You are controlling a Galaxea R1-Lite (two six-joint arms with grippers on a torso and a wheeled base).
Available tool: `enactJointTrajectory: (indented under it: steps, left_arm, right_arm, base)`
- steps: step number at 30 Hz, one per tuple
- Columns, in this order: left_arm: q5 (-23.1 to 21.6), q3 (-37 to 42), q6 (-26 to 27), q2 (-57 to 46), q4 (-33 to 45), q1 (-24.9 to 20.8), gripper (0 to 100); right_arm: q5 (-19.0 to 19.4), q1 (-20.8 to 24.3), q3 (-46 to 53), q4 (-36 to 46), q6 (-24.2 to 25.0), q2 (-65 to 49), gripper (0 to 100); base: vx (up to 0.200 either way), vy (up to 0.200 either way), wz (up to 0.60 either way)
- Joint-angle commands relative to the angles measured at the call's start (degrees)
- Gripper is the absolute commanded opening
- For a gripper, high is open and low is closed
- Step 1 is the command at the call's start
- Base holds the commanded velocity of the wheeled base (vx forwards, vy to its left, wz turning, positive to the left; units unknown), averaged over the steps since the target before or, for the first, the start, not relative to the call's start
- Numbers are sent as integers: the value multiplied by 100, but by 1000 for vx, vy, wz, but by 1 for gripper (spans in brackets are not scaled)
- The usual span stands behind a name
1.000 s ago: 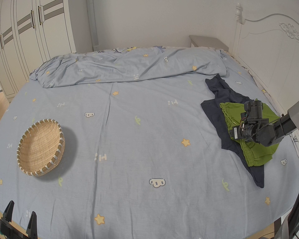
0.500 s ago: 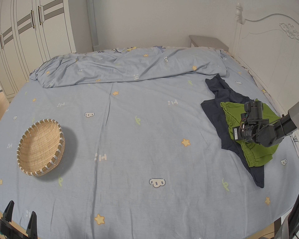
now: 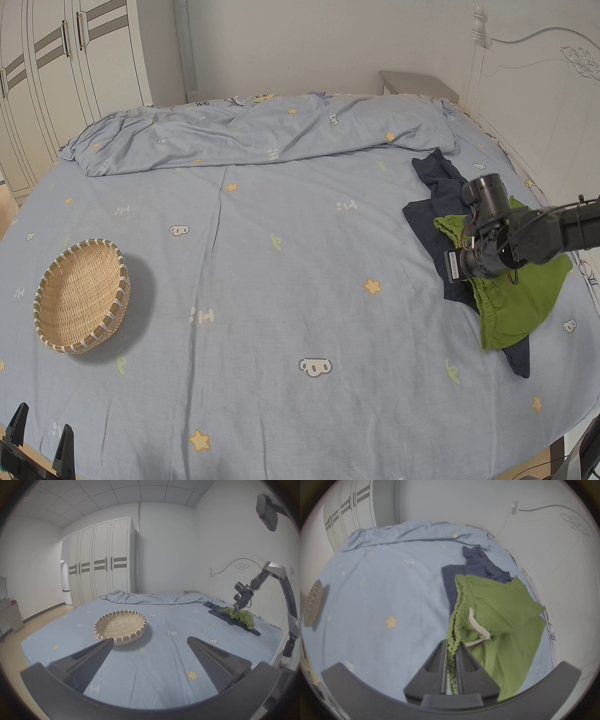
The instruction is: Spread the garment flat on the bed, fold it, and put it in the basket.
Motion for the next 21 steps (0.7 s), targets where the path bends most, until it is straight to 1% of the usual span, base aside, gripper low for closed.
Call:
enactJointTrajectory:
  steps: [1,2,3,4,5,6,7,8,9,10,11,12,15,21]
  left_arm:
    - [4,101,-1,-93,-6,0,100]
    - [4,101,-1,-93,-6,0,100]
    - [4,101,-1,-93,-6,9,100]
    - [4,101,-1,-93,3,0,100]
    - [4,101,-1,-93,3,0,100]
    - [4,101,-1,-93,-6,9,100]
    - [4,101,-1,-93,-6,0,100]
    - [4,101,-1,-93,3,9,100]
    - [4,101,-1,-93,-6,0,100]
    - [4,101,-1,-93,3,0,100]
    - [4,101,-1,-93,3,0,100]
    - [4,101,-1,-93,3,0,100]
    - [4,101,-1,-93,-6,9,100]
    - [4,101,-1,-93,-6,0,100]
  right_arm:
    - [67,1198,-1538,1300,826,-384,0]
    - [67,1198,-1538,1300,826,-384,0]
    - [58,1559,-1820,1344,931,-367,0]
    - [58,1752,-1978,1353,984,-358,0]
    - [50,1928,-2118,1353,1028,-349,0]
    - [50,1954,-2136,1353,1037,-349,0]
    - [50,2376,-2426,1379,1186,-314,0]
    - [50,2411,-2444,1379,1204,-314,0]
    - [50,2824,-2698,1450,1371,-253,0]
    - [50,3053,-2822,1476,1485,-244,0]
    - [50,3053,-2822,1476,1485,-244,0]
    - [50,3396,-2901,1493,1608,-235,0]
    - [67,3563,-2892,1458,1643,-156,0]
    - [76,3448,-2883,1432,1740,152,0]
  base:
    - [0,0,0]
    - [0,0,0]
    - [0,0,0]
    - [0,0,0]
    - [0,0,0]
    - [0,0,0]
    - [0,0,0]
    - [0,0,0]
    - [0,0,0]
    - [0,0,0]
    - [0,0,0]
    - [0,0,0]
    - [0,0,0]
    - [0,0,0]
